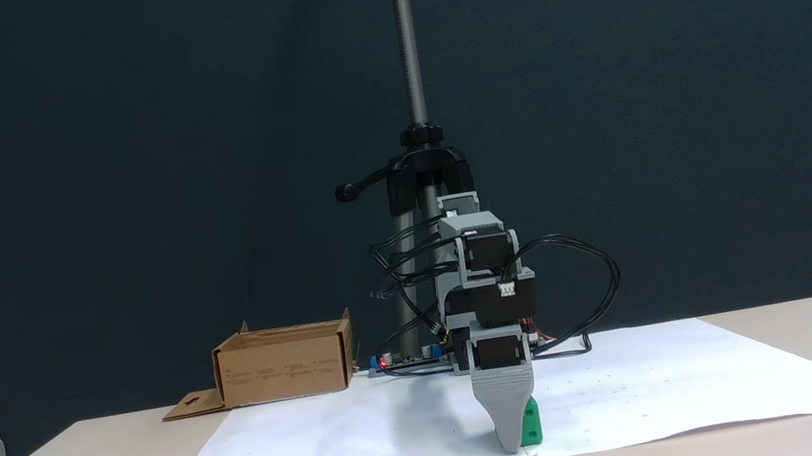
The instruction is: Grasp a green dice and put it in the bin.
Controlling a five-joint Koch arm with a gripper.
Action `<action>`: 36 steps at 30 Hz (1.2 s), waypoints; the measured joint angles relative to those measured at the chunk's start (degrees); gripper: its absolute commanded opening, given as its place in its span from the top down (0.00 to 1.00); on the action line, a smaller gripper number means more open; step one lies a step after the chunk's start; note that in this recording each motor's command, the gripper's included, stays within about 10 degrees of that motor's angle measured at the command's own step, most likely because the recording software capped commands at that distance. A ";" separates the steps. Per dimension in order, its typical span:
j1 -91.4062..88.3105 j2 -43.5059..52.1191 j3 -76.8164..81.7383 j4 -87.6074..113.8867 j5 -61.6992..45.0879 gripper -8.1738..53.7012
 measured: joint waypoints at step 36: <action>-0.26 -0.53 -1.05 0.18 -0.09 0.67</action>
